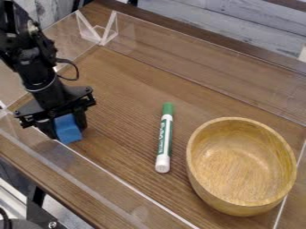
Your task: Put the blue block in the brown bowl
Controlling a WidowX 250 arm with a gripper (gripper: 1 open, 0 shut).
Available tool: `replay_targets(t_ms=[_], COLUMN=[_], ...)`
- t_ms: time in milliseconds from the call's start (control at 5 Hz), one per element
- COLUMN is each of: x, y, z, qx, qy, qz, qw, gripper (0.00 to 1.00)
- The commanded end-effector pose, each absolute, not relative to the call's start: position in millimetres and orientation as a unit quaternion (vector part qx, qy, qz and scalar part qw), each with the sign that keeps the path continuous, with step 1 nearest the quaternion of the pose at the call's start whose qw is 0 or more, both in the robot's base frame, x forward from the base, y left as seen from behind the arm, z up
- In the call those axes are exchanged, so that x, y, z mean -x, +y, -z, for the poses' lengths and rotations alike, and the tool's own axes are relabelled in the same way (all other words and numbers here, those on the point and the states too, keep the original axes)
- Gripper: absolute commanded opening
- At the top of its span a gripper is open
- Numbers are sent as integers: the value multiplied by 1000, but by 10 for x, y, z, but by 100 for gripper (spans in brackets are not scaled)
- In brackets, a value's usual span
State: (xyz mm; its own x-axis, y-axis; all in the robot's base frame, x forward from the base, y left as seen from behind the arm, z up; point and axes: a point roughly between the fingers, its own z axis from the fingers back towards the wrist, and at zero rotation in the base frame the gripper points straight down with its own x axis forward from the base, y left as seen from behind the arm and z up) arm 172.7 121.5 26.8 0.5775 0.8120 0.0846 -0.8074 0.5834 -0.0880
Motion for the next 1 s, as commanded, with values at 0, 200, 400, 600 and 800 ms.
replay_targets(t_ms=[0,200,400,600,800], x=[-1750,-1762,-1783,-1815,-1844], y=[1222,1207,1192,1177,1160], z=[-368,-410,-456,-510,-571], qx=[11,6,1,-5,-11], qy=[-71,-72,-73,-74,-75], qz=[-447,-439,-431,-424,-417], qw=[892,896,900,903,906], gripper=[0,0,0,0,0])
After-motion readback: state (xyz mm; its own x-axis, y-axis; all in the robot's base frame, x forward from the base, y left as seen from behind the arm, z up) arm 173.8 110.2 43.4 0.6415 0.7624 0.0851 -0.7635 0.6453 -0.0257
